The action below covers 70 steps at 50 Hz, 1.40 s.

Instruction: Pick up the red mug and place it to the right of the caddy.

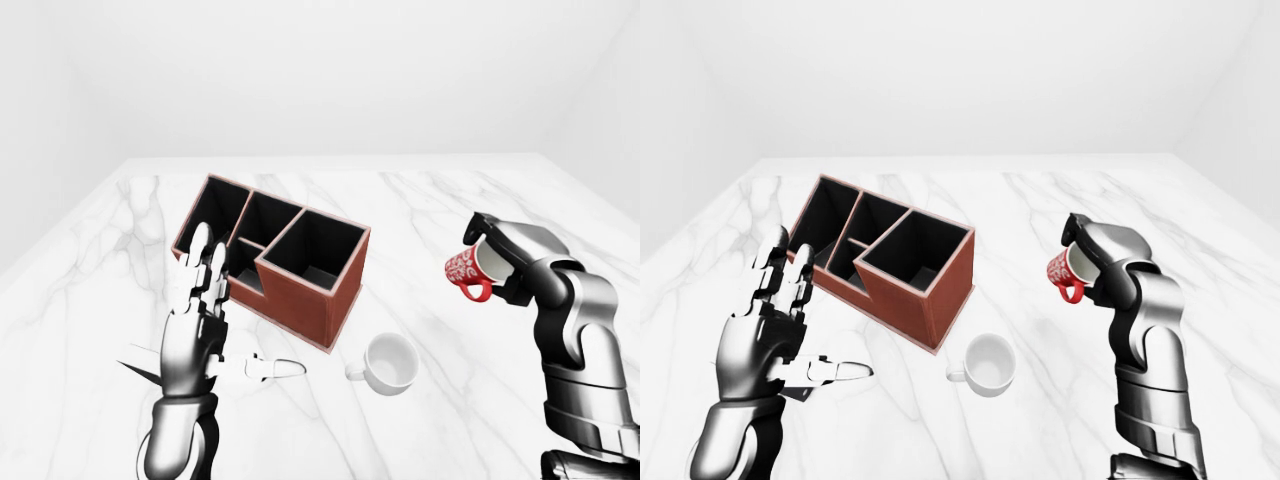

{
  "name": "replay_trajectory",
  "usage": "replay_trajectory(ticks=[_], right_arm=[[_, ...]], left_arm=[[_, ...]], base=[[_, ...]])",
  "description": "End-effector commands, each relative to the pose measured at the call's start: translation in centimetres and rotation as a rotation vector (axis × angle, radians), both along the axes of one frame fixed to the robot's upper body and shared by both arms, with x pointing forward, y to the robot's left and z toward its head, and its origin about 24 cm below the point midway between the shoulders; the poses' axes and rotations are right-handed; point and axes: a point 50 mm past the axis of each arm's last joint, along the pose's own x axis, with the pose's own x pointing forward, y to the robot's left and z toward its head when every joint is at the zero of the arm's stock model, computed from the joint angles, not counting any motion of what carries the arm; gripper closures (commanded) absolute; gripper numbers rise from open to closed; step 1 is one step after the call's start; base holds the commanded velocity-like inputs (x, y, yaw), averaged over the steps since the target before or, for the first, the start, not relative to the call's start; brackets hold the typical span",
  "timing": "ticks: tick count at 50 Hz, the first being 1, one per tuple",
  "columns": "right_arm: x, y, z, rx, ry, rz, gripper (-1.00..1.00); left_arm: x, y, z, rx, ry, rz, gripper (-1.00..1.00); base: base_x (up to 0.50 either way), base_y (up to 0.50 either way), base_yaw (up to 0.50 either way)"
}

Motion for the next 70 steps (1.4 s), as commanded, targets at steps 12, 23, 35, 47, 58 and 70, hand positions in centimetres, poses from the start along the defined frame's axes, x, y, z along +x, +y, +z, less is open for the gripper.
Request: replay_trajectory(ticks=[12, 23, 35, 47, 58, 70], right_arm=[[2.9, 5.9, 0.5, -0.06, -0.009, 0.126, 1.0], [4.2, 7.2, -1.2, -0.094, 0.074, 0.134, 1.0], [5.5, 8.8, -2.4, -0.108, 0.146, 0.155, 1.0], [6.4, 9.3, -5.2, -0.096, 0.283, 0.166, 1.0], [6.6, 9.8, -6.3, -0.095, 0.335, 0.18, 1.0], [7.4, 10.3, -6.7, -0.079, 0.384, 0.19, 1.0]], left_arm=[[-0.4, 0.1, 0.5, -0.004, -0.02, -0.001, -1.0], [-0.5, 0.0, 0.6, -0.003, -0.024, -0.005, -1.0], [-0.5, 0.0, 0.8, -0.004, -0.031, -0.005, -1.0], [-0.7, 0.2, 1.0, -0.007, -0.045, 0.002, -1.0], [-0.7, 0.2, 1.0, -0.006, -0.043, -0.001, -1.0], [-0.6, 0.2, 1.1, -0.006, -0.047, -0.002, -1.0]], base=[[0.0, 0.0, 0.0], [0.0, 0.0, 0.0], [0.0, 0.0, 0.0], [0.0, 0.0, 0.0], [0.0, 0.0, 0.0], [0.0, 0.0, 0.0]])
